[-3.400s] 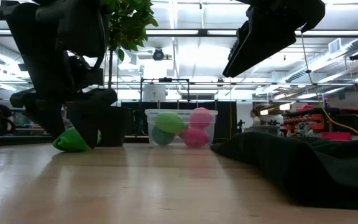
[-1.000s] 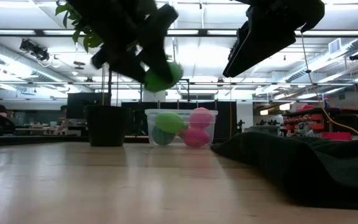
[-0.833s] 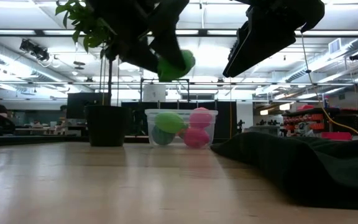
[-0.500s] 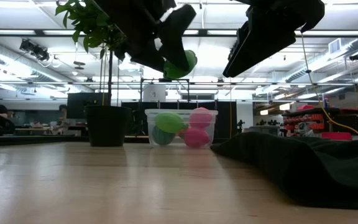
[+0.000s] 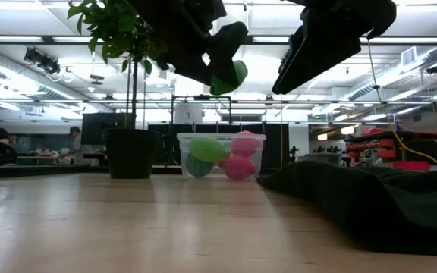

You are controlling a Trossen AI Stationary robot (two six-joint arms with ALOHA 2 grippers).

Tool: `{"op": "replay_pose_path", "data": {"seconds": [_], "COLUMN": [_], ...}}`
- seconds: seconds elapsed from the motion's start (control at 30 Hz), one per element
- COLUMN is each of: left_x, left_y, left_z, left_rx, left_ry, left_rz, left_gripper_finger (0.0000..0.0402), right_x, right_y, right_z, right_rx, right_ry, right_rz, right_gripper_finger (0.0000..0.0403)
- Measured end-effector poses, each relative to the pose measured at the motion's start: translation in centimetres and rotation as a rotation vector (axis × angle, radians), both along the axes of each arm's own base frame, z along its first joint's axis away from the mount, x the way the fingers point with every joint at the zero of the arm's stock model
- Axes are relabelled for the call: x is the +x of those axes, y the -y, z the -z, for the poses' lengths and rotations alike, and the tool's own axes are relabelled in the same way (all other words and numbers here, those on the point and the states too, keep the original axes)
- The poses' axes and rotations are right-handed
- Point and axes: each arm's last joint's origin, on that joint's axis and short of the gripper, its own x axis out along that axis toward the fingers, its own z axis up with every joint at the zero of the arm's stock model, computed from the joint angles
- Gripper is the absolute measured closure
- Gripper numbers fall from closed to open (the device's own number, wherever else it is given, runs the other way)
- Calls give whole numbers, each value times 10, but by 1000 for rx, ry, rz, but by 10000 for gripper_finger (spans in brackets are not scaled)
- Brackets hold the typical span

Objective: Pick and placing Produce into tupperware
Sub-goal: Put the green corn into the transparent bin

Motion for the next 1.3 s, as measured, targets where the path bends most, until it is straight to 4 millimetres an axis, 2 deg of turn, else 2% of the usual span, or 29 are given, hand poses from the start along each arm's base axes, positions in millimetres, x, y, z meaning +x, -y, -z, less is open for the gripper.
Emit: {"op": "replay_pose_path", "data": {"seconds": [0.17,0.4,0.67,1.1,1.3], "left_x": [7,16,17,16,15], "left_y": [0,-8,-22,-51,-53], "left_z": [12,42,46,51,51], "left_rx": [93,239,330,303,295], "left_ry": [-81,-265,-361,-455,-449], "left_rz": [29,4,-43,-39,-45], "left_gripper_finger": [165,170,171,169,152], "right_x": [0,1,1,1,1], "right_y": [0,0,0,-1,-1], "right_z": [0,-1,-1,-1,-1], "right_rx": [0,0,1,0,0], "right_ry": [3,6,8,8,8], "right_rz": [-1,-4,-5,-7,-7], "right_gripper_finger": [108,108,108,108,108]}}
